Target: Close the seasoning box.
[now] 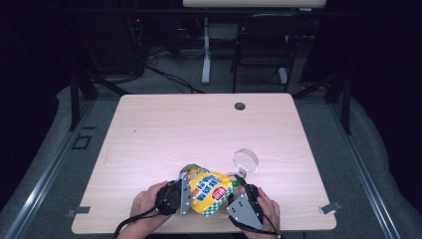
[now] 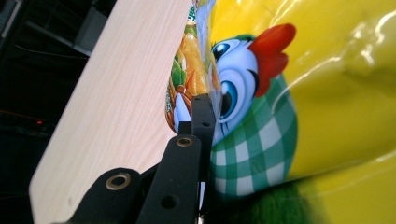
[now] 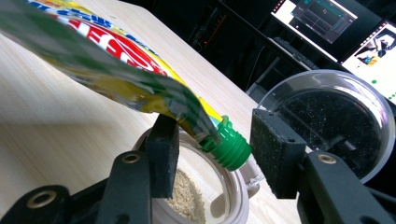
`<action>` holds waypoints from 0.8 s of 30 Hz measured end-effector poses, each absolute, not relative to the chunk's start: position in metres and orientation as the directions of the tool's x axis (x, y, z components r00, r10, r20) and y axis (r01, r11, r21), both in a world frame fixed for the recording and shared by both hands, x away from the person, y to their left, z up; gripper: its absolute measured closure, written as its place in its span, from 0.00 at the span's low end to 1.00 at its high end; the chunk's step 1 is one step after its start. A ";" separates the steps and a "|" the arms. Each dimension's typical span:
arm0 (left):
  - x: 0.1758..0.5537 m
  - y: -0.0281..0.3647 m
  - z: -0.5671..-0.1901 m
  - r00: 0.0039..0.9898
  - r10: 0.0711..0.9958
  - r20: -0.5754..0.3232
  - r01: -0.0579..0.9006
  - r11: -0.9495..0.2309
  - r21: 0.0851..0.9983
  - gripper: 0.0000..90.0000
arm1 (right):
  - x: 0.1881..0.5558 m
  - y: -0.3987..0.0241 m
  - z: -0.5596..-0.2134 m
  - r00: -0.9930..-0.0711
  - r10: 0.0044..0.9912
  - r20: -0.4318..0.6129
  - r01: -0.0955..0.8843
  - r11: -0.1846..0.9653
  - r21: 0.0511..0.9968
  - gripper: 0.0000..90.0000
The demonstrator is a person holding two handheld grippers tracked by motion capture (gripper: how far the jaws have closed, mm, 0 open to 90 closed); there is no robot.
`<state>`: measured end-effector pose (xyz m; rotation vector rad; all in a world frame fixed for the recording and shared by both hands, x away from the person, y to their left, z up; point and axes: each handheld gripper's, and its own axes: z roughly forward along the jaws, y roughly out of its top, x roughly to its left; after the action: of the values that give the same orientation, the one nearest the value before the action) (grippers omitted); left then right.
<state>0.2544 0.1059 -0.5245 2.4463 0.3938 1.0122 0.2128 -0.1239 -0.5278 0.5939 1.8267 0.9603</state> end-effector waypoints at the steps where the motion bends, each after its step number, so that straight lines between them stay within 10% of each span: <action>1: 0.254 0.106 -0.524 0.688 0.424 0.589 0.085 -0.853 0.515 0.98 | 0.213 -0.124 -0.528 -0.426 0.739 -0.522 -0.011 0.573 0.819 0.58; 24: 0.264 0.114 -0.542 0.778 0.482 0.403 0.160 -0.773 0.614 0.97 | 0.214 -0.125 -0.528 -0.429 0.738 -0.521 -0.007 0.574 0.819 0.58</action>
<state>0.2644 0.1136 -0.5421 2.4015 0.4772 0.7522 0.2136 -0.1246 -0.5282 0.5963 1.8306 0.9577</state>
